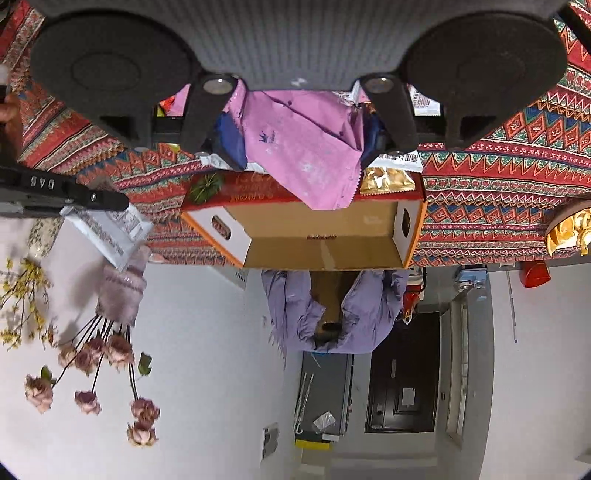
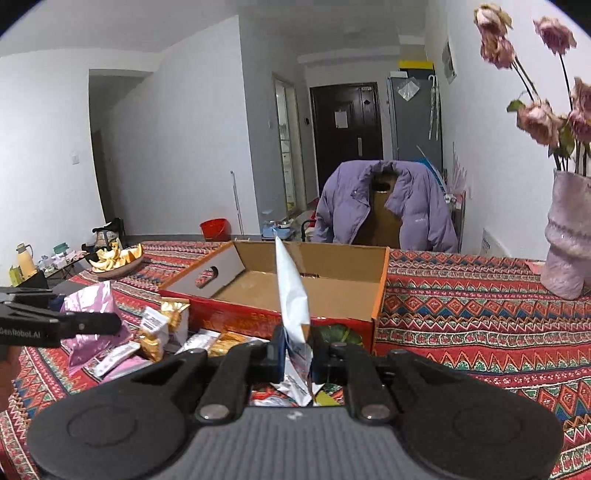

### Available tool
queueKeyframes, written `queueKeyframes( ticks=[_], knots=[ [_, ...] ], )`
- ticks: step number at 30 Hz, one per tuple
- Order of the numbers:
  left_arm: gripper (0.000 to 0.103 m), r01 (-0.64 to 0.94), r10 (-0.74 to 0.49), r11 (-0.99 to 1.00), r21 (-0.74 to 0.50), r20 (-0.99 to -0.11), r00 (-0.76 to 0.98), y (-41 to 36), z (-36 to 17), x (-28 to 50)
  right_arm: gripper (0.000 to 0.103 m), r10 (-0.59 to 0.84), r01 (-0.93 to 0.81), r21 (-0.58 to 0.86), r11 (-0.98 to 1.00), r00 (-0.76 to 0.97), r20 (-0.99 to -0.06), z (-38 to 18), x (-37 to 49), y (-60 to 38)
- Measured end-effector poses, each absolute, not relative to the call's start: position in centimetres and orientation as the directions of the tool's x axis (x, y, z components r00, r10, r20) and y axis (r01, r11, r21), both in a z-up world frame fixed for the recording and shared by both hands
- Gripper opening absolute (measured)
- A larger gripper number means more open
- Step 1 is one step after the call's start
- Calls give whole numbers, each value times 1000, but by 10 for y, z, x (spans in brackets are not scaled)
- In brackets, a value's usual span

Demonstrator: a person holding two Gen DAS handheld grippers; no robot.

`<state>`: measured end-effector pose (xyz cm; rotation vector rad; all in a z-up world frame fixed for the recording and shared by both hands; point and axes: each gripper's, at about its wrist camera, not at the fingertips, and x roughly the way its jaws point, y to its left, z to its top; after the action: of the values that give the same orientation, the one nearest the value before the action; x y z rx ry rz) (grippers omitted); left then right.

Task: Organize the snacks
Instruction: 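Lower the pink packet into the box with the left tool while the right tool drops the white packet in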

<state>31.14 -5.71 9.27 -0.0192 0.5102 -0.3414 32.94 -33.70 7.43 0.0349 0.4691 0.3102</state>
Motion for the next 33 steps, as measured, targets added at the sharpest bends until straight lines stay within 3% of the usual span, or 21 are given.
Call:
queueKeyframes(
  ticks=[9,18,21,28,30,32,33],
  knots=[
    [63,362,-393,918,-160,-470,790,-37,131,361,12,298,-277,113,954,850,-434,109,355,-331],
    [63,301,-345,938,-172,-555,757,-38,130,512,12,304,-254,168,953,785,-539,108,492,-328],
    [63,250,-283,957,-144,-631,722,-50,103,575,12,254,-239,108,965,750,-611,88,549,-316],
    [67,101,-135,991,-91,-740,659,-65,43,673,13,-23,-197,-226,954,702,-712,33,642,-282],
    [70,72,-122,992,-99,-748,653,-64,36,684,19,-73,-200,-284,938,686,-724,20,654,-275],
    [76,97,-149,989,-113,-750,644,-64,36,689,40,-97,-208,-319,925,681,-726,11,660,-268],
    [77,109,-159,987,-116,-748,644,-62,38,689,43,-102,-211,-329,921,682,-724,8,662,-266]
  ],
)
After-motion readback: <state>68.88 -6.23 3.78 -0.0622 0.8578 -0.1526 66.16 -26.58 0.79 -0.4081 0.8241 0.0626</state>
